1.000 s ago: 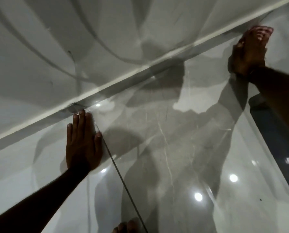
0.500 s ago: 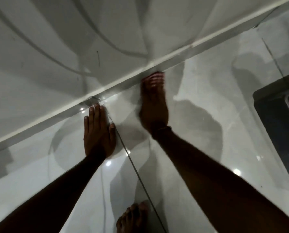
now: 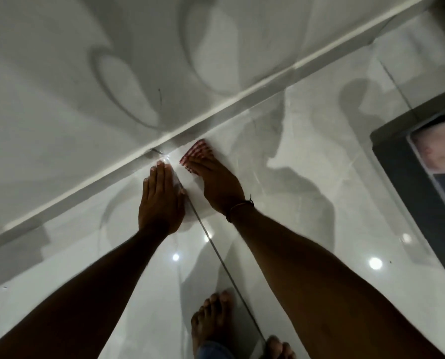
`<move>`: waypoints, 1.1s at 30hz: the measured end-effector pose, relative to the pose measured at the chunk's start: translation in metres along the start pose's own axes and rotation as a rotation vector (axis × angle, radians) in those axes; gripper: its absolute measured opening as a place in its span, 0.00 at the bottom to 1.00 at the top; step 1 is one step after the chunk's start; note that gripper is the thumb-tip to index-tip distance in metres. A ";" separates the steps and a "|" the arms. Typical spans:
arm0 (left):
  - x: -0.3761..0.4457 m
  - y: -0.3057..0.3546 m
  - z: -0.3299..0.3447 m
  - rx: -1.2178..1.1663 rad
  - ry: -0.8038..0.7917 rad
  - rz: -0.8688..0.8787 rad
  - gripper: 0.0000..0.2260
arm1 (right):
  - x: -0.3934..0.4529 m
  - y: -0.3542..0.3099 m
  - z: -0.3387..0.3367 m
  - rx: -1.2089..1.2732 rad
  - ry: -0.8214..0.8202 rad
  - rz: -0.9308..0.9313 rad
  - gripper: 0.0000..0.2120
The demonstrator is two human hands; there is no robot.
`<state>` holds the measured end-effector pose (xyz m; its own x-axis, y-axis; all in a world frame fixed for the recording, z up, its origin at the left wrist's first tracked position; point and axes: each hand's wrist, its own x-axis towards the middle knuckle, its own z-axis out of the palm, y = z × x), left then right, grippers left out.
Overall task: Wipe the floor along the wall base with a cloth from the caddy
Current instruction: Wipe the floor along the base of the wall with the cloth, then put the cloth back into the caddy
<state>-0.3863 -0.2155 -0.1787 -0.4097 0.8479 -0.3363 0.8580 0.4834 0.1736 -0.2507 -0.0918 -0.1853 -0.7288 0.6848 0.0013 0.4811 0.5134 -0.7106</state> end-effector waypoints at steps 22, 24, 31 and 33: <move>-0.086 0.424 -0.059 0.032 -0.090 0.962 0.34 | -0.346 0.116 -0.355 -0.010 0.954 0.884 0.27; -0.076 0.449 -0.036 0.073 -0.067 1.000 0.35 | -0.347 0.149 -0.370 -0.008 0.977 0.878 0.30; -0.040 0.488 0.034 0.205 -0.031 1.085 0.36 | -0.323 0.247 -0.374 -0.223 0.781 0.988 0.26; -0.039 0.484 0.040 0.201 0.015 1.079 0.35 | -0.319 0.260 -0.362 -0.356 0.597 1.065 0.28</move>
<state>0.0576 -0.0230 -0.1187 0.5847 0.8066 -0.0866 0.8015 -0.5578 0.2156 0.2828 0.0105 -0.1158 0.3845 0.9205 -0.0698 0.8626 -0.3852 -0.3278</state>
